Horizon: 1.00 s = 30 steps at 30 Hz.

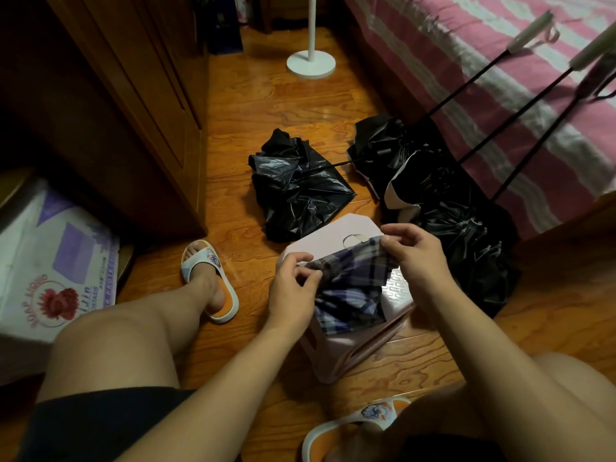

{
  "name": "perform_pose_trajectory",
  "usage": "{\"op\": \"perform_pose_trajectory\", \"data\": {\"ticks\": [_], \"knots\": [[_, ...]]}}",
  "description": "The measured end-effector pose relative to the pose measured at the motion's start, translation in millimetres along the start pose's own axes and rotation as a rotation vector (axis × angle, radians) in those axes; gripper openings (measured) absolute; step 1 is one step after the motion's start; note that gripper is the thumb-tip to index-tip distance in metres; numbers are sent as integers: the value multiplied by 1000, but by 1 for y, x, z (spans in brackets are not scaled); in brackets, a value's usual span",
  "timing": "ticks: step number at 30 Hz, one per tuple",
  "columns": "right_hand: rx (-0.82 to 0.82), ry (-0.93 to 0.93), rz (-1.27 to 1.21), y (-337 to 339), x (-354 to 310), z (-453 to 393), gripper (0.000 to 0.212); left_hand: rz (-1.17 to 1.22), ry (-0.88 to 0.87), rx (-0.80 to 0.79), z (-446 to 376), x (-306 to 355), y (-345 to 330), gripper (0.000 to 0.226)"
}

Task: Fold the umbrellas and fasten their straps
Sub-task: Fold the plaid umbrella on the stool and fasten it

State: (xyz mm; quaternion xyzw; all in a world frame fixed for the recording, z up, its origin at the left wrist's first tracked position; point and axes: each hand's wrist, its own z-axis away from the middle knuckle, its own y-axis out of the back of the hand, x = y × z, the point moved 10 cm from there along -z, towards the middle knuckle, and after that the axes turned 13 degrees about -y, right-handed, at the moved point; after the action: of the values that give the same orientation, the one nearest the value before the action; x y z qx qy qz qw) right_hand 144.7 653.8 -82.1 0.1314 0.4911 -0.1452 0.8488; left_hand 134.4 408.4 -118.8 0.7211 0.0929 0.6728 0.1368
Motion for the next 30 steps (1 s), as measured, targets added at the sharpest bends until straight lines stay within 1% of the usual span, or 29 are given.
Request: {"op": "perform_pose_trajectory", "data": {"ticks": [2, 5, 6, 10, 13, 14, 16, 18, 19, 21, 23, 27, 30], "knots": [[-31, -19, -17, -5, 0, 0, 14, 34, 13, -70, 5, -7, -4, 28], [-69, -16, -71, -11, -4, 5, 14, -4, 27, -161, 4, -17, -12, 50], [-71, -8, -86, -11, -6, 6, 15, -26, 30, -169, 3, -18, -13, 52], [-18, -21, -86, -4, -6, 4, 14, -34, 83, -63, -1, -23, -1, 33], [-10, -44, -81, -3, -2, 0, 13, 0, 51, -63, -1, -19, 0, 25], [-25, -42, -86, -4, -3, -1, 13, 13, 32, -76, 0, -17, -1, 26], [-76, -26, -76, -9, -6, 0, 14, 23, -21, -97, -2, -7, -5, 36], [-121, -2, -61, -14, -9, 2, 15, 49, -88, -83, -6, 8, -5, 49], [-124, 5, -56, -15, -10, 3, 15, 70, -119, -63, -8, 16, -4, 50], [-97, 16, -41, -12, -11, 2, 14, 76, -149, -4, -12, 27, 2, 43], [-70, 27, -27, -10, -11, -1, 14, 49, -143, 31, -15, 28, 8, 38], [-89, 36, 6, -14, -10, -5, 12, 39, -145, 4, -14, 28, 11, 35], [-66, 66, 44, -14, -15, -11, 13, -77, -183, -13, -26, 34, 16, 33]]}}
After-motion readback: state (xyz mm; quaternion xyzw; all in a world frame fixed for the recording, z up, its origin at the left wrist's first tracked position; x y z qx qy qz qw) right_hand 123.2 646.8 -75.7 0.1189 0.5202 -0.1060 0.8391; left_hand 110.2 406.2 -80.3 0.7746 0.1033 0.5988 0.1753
